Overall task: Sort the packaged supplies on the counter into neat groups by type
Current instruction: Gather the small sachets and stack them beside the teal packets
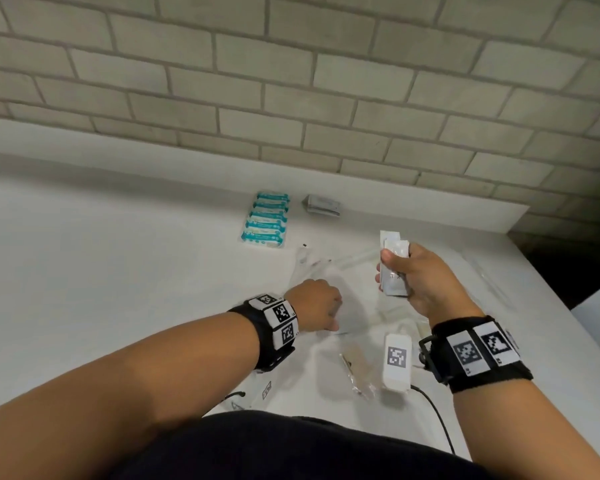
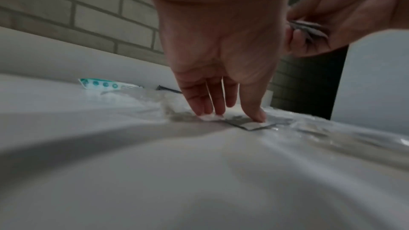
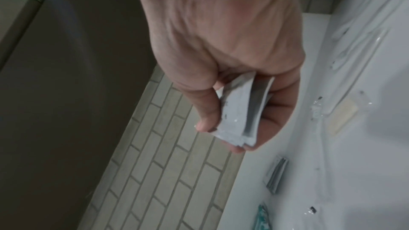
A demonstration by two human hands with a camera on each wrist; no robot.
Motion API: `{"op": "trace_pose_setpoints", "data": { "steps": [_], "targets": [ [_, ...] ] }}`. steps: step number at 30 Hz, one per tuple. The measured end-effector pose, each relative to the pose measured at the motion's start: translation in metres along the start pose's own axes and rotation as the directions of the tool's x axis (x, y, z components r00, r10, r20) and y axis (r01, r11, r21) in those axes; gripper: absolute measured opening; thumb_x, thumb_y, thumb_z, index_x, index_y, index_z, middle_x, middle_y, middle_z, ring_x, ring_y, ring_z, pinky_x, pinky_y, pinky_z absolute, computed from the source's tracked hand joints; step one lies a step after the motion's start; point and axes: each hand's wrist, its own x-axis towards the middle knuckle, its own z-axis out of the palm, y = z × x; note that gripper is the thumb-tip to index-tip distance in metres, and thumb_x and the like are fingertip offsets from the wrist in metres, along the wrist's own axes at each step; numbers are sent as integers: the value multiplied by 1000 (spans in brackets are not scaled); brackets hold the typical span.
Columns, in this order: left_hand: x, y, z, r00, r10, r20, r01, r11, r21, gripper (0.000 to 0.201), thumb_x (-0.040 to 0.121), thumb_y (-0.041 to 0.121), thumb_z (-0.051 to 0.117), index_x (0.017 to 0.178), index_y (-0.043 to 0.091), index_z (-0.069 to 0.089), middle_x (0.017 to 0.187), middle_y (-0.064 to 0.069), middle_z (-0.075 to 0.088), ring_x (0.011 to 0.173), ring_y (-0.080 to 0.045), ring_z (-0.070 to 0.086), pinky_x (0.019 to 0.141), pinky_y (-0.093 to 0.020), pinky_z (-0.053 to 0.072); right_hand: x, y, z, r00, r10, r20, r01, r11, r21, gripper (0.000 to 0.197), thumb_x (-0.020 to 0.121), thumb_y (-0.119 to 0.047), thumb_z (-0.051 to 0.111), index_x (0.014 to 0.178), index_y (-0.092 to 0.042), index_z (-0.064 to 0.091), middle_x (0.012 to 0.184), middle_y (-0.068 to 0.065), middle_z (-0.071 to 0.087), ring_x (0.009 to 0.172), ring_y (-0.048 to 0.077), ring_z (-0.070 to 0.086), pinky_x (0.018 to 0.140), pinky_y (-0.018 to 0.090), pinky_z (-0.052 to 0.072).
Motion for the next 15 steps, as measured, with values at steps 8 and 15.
{"op": "trace_pose_setpoints", "data": {
  "steps": [8, 15],
  "targets": [
    [5, -6, -3, 997, -81, -4, 81, 991, -106, 31, 88, 21, 60, 118, 14, 62, 118, -9, 60, 106, -27, 58, 85, -30, 46, -7, 8, -6, 1000, 2, 24, -2, 999, -34, 11, 95, -13, 57, 105, -8, 55, 88, 13, 61, 74, 29, 64, 68, 41, 53],
    [3, 0, -46, 947, -298, -124, 13, 419, -908, 22, 96, 13, 36, 84, 11, 54, 70, -3, 53, 63, -16, 46, 59, -28, 39, -4, 1, 16, 991, 11, 132, -25, 994, 110, 15, 102, -20, 43, 111, -11, 51, 114, 16, 65, 103, 32, 67, 92, 54, 51]
  ]
}}
